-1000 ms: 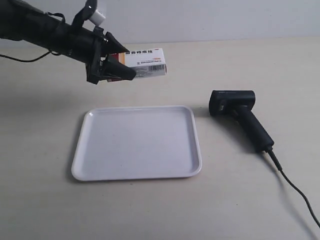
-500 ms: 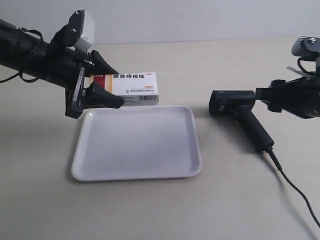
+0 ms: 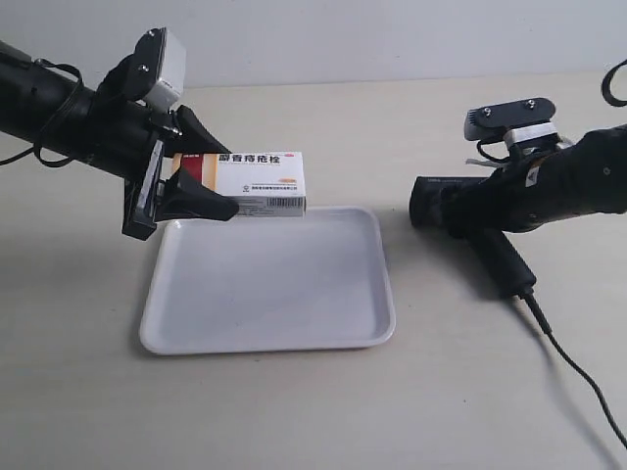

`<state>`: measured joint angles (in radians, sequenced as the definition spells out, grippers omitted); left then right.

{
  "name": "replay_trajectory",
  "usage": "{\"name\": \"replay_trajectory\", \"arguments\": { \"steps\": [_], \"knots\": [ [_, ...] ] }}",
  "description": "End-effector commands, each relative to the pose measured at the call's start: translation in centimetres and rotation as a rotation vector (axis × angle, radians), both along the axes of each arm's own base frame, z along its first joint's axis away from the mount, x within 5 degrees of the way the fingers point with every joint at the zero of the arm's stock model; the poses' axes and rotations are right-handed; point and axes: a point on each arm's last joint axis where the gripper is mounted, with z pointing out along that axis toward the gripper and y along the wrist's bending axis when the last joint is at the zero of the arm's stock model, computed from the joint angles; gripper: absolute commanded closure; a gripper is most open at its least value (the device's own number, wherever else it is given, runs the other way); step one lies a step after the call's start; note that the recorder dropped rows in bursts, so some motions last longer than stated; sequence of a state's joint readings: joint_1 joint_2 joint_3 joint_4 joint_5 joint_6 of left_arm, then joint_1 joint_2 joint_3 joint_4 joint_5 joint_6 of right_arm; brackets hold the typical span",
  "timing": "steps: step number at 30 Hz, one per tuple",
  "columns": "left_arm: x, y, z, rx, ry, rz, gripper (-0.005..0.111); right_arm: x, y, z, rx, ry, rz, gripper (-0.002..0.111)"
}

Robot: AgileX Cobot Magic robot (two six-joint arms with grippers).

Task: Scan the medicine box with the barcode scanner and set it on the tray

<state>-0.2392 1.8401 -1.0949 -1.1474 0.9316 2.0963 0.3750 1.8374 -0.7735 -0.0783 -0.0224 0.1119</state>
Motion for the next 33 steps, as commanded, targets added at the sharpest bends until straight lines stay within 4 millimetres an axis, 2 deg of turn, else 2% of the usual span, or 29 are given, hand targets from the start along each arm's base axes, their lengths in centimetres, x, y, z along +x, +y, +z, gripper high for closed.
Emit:
{"name": "replay_trajectory", "arguments": {
  "steps": [1,6,7,8,9,10,11,13,16,19,22,33],
  "knots": [
    [-0.2,-0.1,-0.2,0.001,0.011,-0.019,0.106,1.3,0.3,-1.3,-0.046,0.006,0.055,0.030],
    [0.0,-0.1,-1.3,0.008,0.041,-0.019,0.106,1.5,0.4,-2.0,-0.077,0.006,0.097,0.062],
    [0.1,-0.1,-1.6,0.012,0.050,-0.020,0.106,1.5,0.4,-2.0,-0.092,0.000,0.121,0.075],
    [0.1,-0.1,-1.8,0.012,0.055,-0.020,0.106,1.5,0.4,-1.9,-0.102,0.003,0.133,0.082],
    [0.1,-0.1,-2.1,0.014,0.064,-0.020,0.106,1.3,0.3,-1.2,-0.120,0.003,0.154,0.094],
    [0.1,-0.1,-2.1,0.015,0.065,-0.020,0.106,1.1,0.2,-0.5,-0.132,0.004,0.166,0.099],
    [0.1,-0.2,-2.1,0.012,0.067,-0.023,0.106,0.8,0.0,1.1,-0.150,-0.003,0.185,0.107],
    [0.1,-0.2,-2.1,0.011,0.068,-0.025,0.106,-0.1,-0.3,4.0,-0.169,-0.025,0.209,0.108],
    [-0.1,-0.2,-2.1,0.004,0.077,-0.037,0.106,-1.0,-0.8,6.5,-0.189,-0.050,0.224,0.108],
    [-0.2,-0.3,-2.0,-0.006,0.087,-0.049,0.106,-1.7,-0.7,6.5,-0.200,-0.010,0.234,0.108],
    [-0.1,-0.3,-2.1,-0.015,0.094,-0.040,0.106,-2.3,0.7,6.5,-0.206,-0.009,0.288,0.108],
    [1.0,0.8,-3.7,-0.051,0.176,-0.048,0.106,-1.7,0.5,6.6,-0.234,-0.065,0.259,0.108]
  ]
}}
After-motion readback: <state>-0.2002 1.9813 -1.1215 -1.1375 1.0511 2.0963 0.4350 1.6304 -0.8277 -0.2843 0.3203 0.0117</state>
